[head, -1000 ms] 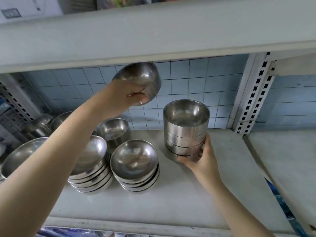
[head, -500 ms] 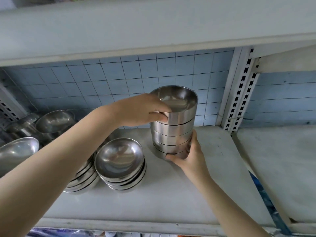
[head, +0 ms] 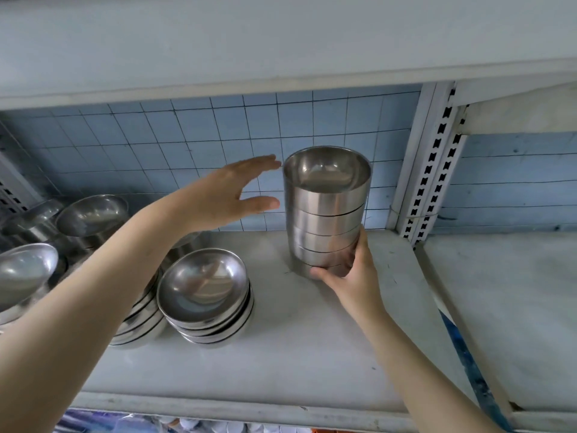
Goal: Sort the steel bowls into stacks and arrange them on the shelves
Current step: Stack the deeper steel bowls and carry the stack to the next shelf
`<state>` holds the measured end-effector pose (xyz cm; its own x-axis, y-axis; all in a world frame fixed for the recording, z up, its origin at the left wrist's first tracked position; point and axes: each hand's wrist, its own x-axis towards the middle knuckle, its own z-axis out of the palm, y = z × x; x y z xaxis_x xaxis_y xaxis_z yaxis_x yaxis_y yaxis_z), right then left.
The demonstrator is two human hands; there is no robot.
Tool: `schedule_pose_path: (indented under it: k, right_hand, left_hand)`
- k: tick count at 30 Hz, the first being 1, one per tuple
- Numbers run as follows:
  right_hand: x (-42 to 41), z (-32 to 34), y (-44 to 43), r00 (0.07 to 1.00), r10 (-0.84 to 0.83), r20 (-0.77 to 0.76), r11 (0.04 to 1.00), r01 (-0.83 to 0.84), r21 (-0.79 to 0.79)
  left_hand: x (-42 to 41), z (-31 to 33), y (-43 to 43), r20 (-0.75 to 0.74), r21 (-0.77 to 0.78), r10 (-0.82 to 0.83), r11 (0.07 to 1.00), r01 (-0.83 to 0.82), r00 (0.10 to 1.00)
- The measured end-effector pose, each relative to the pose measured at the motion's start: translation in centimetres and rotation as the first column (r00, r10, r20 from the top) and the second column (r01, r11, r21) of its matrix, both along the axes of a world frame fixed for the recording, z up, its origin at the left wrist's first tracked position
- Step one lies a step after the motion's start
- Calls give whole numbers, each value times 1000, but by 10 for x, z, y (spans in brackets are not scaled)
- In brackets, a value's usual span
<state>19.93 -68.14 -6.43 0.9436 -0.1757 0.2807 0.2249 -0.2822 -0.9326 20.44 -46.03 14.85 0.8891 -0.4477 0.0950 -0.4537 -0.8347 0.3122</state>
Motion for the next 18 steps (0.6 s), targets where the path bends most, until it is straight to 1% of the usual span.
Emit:
schedule_pose_path:
  k: [5,9,13,18]
  right_hand:
    - [11,8,-41,1000,7,-1,1000,-7,-3]
    - [23,6,-70,999,8,-33,1000,-8,-2]
    - [33,8,-88,993,100,-68,995,-102,-22]
    - [36,9,-94,983,150,-106,988,-154,-28]
  left_hand:
    - [2,-22,-17,-57,21,-34,999,35,998]
    - [6,-37,-36,-88,42,-69,996,73,994]
    - [7,-49,-48,-121,65,-81,994,90,989]
    - [5,-55,-49,-142,89,-54,994,67,988]
